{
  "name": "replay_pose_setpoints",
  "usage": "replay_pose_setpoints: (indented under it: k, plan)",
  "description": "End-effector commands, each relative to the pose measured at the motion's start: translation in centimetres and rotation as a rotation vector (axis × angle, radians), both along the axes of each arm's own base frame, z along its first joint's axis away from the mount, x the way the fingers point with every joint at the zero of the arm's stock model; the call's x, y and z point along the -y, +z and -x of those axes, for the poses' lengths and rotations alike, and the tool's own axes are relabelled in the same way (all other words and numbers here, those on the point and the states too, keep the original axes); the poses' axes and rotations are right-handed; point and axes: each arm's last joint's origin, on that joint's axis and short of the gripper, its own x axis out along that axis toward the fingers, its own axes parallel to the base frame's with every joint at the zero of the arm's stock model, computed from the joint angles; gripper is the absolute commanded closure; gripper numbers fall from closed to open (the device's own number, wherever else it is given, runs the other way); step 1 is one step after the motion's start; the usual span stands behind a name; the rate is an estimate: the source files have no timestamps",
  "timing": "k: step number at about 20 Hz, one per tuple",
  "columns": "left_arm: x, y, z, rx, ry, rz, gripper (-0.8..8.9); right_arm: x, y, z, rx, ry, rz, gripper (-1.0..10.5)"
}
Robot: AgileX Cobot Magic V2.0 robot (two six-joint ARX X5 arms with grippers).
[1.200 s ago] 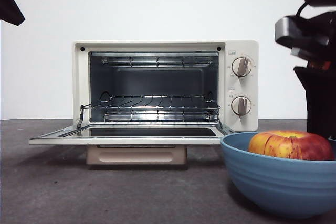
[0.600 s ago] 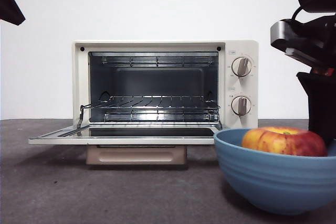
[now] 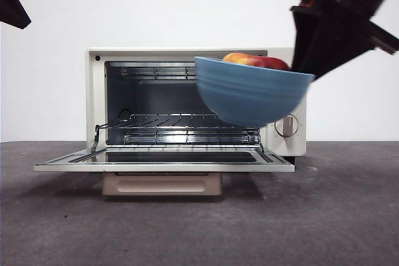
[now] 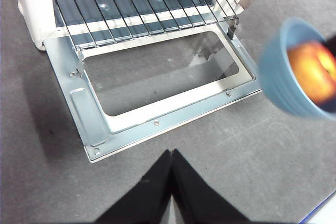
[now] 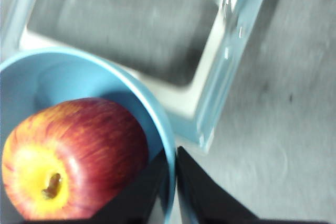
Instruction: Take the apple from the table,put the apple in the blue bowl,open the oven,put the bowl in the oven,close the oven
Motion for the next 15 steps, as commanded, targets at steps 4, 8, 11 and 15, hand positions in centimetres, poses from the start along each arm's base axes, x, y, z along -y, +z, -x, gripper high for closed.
replay_pose_setpoints:
  k: [4, 8, 11, 15]
  plan:
    - [0.1, 0.2, -0.1, 0.007, -0.003, 0.003, 8.07, -2.6, 0.5, -4.7, -0.012, -0.106, 0.006, 9.4]
    - [0.1, 0.2, -0.1, 0.007, -0.003, 0.003, 8.07, -4.2, 0.8, -7.2, -0.016, -0.181, -0.015, 9.4]
    - [0.1, 0.2, -0.1, 0.006, -0.004, 0.003, 8.07, -5.1, 0.9, -8.5, -0.002, -0.259, -0.091, 9.4]
    - [0.1, 0.2, -0.1, 0.007, -0.004, 0.003, 8.07, -5.4, -0.1, -9.5, -0.012, -0.375, -0.113, 9.4]
